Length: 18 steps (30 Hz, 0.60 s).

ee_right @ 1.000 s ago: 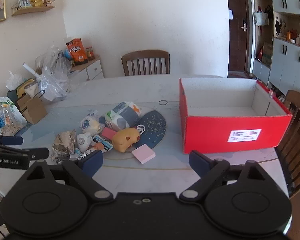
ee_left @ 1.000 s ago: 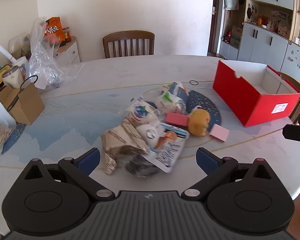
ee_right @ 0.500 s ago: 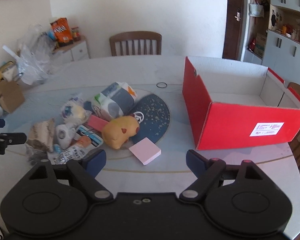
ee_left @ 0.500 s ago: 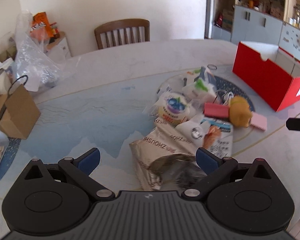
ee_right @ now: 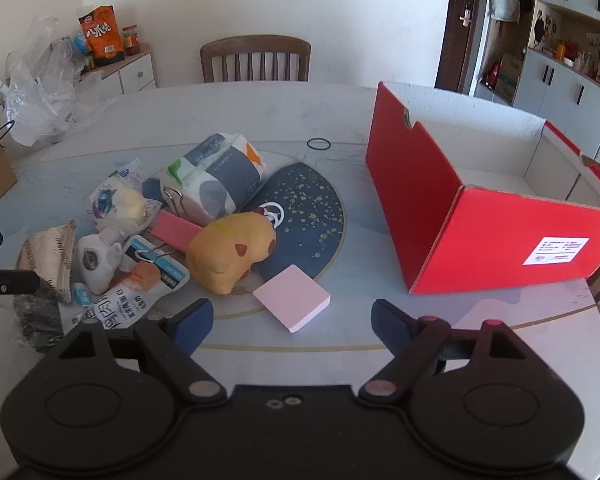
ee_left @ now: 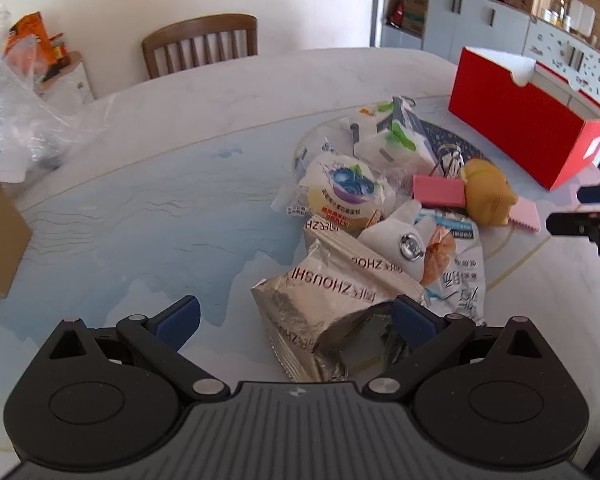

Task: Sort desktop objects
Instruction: 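Grasp the silver foil bag with the left tool while the right tool grasps the pink sticky-note pad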

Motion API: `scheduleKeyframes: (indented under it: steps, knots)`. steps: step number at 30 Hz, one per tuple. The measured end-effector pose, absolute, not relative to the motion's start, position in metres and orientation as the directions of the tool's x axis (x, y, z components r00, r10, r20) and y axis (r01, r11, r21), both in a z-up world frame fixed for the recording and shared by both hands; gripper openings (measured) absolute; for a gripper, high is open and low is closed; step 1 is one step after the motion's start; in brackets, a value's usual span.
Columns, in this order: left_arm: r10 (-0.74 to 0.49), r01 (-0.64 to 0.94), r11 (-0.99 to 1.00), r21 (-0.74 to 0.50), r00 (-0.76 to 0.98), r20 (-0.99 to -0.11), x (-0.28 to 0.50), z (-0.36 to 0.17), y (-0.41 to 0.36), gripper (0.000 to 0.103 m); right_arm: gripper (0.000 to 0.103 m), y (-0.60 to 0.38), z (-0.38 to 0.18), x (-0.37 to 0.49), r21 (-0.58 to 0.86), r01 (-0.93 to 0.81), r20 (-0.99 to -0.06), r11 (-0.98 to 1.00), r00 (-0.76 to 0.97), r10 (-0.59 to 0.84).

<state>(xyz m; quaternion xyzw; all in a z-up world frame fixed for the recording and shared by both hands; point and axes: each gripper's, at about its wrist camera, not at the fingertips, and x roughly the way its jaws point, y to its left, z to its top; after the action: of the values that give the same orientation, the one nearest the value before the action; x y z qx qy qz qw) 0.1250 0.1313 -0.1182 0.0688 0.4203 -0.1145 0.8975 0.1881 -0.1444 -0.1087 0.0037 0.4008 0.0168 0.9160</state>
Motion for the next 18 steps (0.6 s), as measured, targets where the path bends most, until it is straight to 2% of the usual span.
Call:
scheduleKeyframes:
  steps: [7, 9, 15, 18]
  knots:
    - [-0.177, 0.404, 0.907, 0.119, 0.623, -0.762, 0.131, -0.127, 0.124, 0.102, 0.085, -0.147, -0.125, 0.204, -0.013, -0.090, -0.754, 0.996, 0.655, 0.049]
    - [-0.189, 0.451, 0.880, 0.150, 0.621, -0.760, 0.133, -0.129, 0.120, 0.102, 0.082, -0.148, -0.132, 0.209, -0.027, -0.097, -0.764, 0.995, 0.643, 0.042]
    - [-0.233, 0.506, 0.852, 0.135, 0.597, -0.768, 0.144, -0.130, 0.118, 0.102, 0.080, -0.152, -0.141, 0.223, -0.016, -0.121, -0.778, 0.992, 0.625, 0.064]
    - [-0.251, 0.513, 0.852, 0.107, 0.579, -0.776, 0.146, -0.131, 0.118, 0.092, 0.075, -0.152, -0.144, 0.229, -0.014, -0.133, -0.784, 0.991, 0.617, 0.072]
